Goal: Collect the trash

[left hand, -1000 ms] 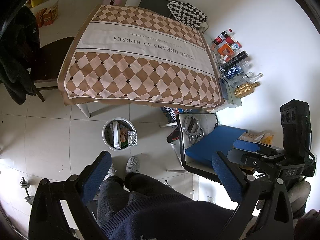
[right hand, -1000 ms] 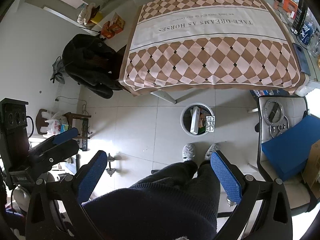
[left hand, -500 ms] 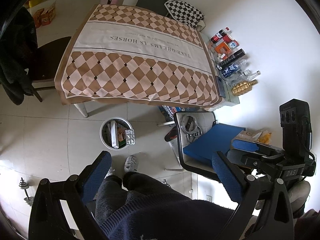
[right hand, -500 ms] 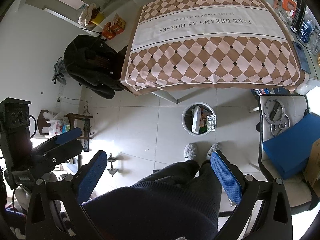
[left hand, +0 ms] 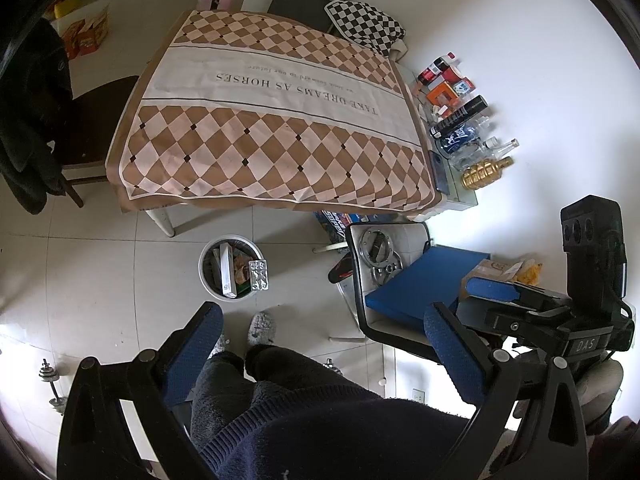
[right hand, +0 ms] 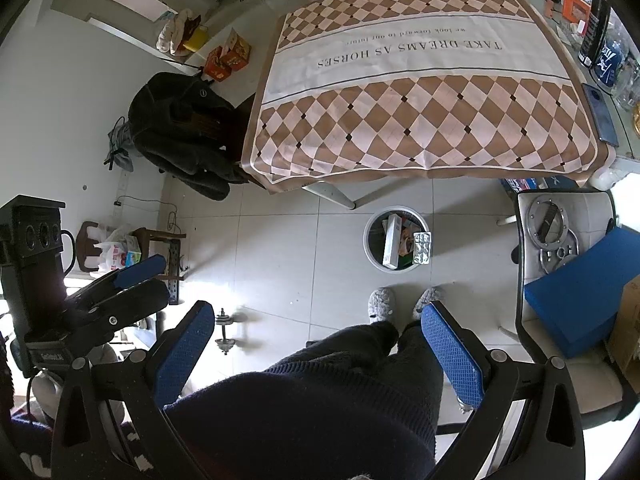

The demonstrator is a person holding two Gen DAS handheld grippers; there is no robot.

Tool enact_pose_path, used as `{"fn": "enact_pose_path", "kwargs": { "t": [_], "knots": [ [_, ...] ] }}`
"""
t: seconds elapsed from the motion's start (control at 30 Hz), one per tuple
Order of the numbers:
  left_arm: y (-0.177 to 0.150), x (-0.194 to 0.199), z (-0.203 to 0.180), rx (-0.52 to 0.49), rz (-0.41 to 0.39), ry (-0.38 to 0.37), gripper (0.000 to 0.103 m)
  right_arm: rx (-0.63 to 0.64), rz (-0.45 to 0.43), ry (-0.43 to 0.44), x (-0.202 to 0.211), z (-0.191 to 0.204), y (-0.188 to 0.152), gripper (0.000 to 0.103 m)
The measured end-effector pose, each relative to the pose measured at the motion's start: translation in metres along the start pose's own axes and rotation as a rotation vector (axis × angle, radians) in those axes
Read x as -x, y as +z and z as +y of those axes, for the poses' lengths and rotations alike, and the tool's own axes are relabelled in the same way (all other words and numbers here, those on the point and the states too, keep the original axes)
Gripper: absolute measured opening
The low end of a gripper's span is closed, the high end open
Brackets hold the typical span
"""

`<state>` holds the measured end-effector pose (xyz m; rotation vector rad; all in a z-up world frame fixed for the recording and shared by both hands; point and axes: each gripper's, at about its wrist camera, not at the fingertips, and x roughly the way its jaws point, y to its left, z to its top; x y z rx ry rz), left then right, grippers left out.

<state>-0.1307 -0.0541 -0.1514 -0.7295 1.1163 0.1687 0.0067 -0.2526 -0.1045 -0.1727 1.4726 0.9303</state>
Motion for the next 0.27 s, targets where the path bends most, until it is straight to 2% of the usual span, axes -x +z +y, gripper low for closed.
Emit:
{"fn": "enact_pose_path", "kwargs": {
  "t": [0.27],
  "knots": [
    [0.0001,-0.0010,-0.0020,-0.005,0.000,-0.002,0.103,-0.003,0.001,0.004,0.0030,0.0004,0.0016,0.103]
  ]
}}
